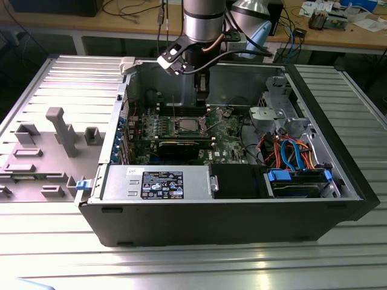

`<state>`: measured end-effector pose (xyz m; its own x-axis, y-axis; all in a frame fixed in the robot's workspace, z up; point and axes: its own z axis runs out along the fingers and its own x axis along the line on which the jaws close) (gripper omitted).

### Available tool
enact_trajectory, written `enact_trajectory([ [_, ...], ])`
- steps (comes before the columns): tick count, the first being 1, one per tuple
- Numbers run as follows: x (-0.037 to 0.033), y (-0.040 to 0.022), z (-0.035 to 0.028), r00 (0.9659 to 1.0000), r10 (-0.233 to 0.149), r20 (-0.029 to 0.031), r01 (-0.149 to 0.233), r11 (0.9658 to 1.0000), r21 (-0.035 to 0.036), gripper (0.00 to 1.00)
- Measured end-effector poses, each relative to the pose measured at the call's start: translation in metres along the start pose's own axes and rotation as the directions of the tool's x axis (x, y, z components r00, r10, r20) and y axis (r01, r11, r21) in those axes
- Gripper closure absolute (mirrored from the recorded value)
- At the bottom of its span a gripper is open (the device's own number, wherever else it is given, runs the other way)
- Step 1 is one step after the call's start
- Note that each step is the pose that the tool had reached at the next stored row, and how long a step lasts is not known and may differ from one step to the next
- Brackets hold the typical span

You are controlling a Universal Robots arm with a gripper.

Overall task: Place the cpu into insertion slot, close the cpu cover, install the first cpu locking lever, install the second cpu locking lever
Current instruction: 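Close the cpu cover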

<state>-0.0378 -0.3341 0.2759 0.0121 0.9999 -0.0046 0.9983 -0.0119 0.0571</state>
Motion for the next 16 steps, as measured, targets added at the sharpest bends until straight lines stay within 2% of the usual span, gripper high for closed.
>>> enact_trajectory([
  [16,0.0001,0.0065,0.0004,1.0000,0.000,0.0000,0.000,1.0000,0.0000,0.89],
])
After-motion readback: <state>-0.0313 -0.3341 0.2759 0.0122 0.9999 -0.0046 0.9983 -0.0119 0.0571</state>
